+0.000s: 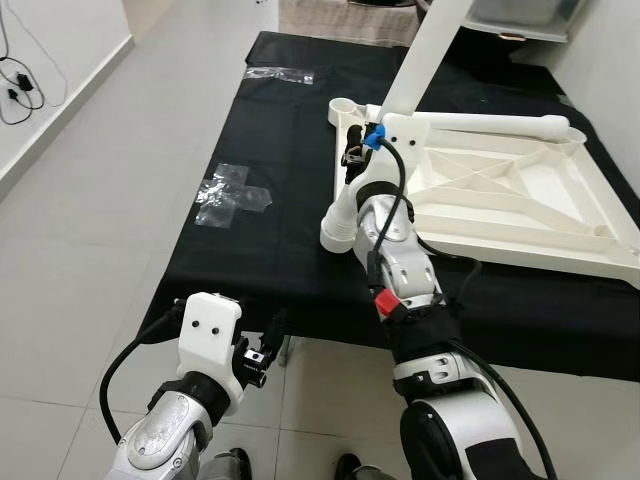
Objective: Building children table
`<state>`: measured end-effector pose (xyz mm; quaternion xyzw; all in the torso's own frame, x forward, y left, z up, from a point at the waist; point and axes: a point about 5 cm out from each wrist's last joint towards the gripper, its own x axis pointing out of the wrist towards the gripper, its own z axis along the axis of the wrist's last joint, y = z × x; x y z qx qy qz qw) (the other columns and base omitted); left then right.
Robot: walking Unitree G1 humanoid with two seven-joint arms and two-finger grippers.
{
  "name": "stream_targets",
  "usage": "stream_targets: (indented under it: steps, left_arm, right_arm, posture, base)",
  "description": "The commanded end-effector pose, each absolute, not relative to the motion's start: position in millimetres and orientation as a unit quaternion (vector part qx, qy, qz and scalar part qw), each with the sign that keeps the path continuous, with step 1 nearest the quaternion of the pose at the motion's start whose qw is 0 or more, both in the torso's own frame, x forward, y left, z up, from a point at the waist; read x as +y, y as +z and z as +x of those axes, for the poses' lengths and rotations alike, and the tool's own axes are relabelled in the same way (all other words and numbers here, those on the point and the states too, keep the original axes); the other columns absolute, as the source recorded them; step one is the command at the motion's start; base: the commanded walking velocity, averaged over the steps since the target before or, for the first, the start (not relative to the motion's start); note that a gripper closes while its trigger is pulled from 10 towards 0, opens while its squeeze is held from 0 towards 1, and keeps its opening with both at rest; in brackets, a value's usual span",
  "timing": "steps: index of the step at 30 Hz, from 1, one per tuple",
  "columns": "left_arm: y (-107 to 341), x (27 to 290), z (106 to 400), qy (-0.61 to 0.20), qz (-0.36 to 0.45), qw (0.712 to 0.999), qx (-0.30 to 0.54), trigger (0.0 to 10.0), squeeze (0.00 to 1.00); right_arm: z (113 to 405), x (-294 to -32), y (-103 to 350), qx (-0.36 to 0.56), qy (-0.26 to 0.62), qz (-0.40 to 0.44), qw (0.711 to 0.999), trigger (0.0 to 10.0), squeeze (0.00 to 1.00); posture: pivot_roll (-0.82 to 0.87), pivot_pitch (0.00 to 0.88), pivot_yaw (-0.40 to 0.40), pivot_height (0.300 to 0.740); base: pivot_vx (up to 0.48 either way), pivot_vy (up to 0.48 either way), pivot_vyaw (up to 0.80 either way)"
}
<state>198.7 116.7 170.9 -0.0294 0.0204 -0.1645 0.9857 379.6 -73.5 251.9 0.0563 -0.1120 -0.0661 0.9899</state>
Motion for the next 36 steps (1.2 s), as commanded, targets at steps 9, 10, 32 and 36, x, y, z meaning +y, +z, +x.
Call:
stream_targets:
  steps: [9, 10, 32, 36]
  left_arm:
    - [165, 115, 203, -0.168, -0.029, 0.985, 0.030, 10.0, 0.00]
    - [165, 115, 203, -0.168, -0.029, 0.985, 0.030, 10.0, 0.00]
    - [164, 112, 214, -0.189, -0.020, 0.981, 0.029, 10.0, 0.56]
    - [172, 113, 226, -0.187, 0.025, 0.982, 0.009, 10.0, 1.00]
  right_arm:
    - [372, -78, 230, -0.031, -0.248, 0.014, 0.968, 10.0, 0.00]
    - [371, -78, 230, -0.028, -0.257, 0.027, 0.966, 10.0, 0.00]
    - [372, -91, 341, -0.196, 0.010, 0.192, 0.961, 10.0, 0.00]
    - [369, -89, 329, -0.188, 0.061, 0.191, 0.961, 10.0, 0.00]
  posture:
    - [0.13, 0.204, -0.103, 0.740]
    - [0.13, 0.202, -0.103, 0.740]
    - [0.12, 0.166, -0.097, 0.740]
    - [0.12, 0.148, -0.102, 0.740]
  base:
    - [0.000, 0.000, 0.00]
    - [0.000, 0.000, 0.00]
    - [0.000, 0.000, 0.00]
    - [0.000, 0.000, 0.00]
